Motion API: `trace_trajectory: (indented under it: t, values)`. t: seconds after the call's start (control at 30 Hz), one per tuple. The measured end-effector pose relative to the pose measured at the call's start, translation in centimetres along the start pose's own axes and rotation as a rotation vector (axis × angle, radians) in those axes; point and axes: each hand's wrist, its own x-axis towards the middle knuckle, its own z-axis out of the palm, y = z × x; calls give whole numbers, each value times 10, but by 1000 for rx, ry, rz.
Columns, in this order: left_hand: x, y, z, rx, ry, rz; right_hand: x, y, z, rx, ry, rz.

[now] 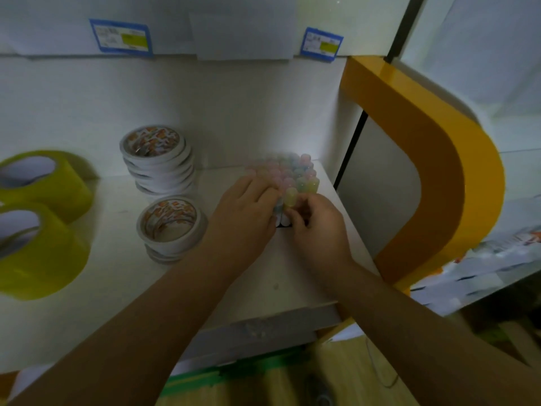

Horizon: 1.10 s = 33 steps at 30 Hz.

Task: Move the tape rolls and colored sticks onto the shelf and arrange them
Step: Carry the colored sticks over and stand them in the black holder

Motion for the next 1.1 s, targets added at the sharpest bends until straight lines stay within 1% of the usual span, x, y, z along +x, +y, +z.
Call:
trace_trajectory:
  t: [0.07,0.2,0.43,0.57,0.63,0.73,0.83,0.9,0.97,1.03,1.1]
  values:
    - [-2,1,-1,2,-27,-20,0,1,4,-28,28,8]
    - [-1,2,-2,14,3,5,-1,4,11,-38,68,3]
    - [-3,3,1,6,-68,-43,-4,1,11,-62,69,14]
    - [-4,4,0,16,-132,-73,-4,-3,8,-96,29,53]
    - [-4,5,-3,10,-133,-69,-3,-6,4,-113,6,69]
    - [-2,9,-11,-35,-81,-93,-1,-16,-7,-57,-76,136]
    - [1,16,-25,-99,-17,-185,-11,-27,-29,62,-137,198]
    - [5,25,-39,-150,-18,-220,-23,-36,-51,114,-167,178]
    - [12,37,-54,-216,-45,-256,-38,-44,-76,111,-177,124]
    - [18,51,-69,-261,-53,-305,-53,-50,-104,87,-143,39]
    - [24,68,-84,-279,-28,-328,-67,-55,-135,109,-109,-49]
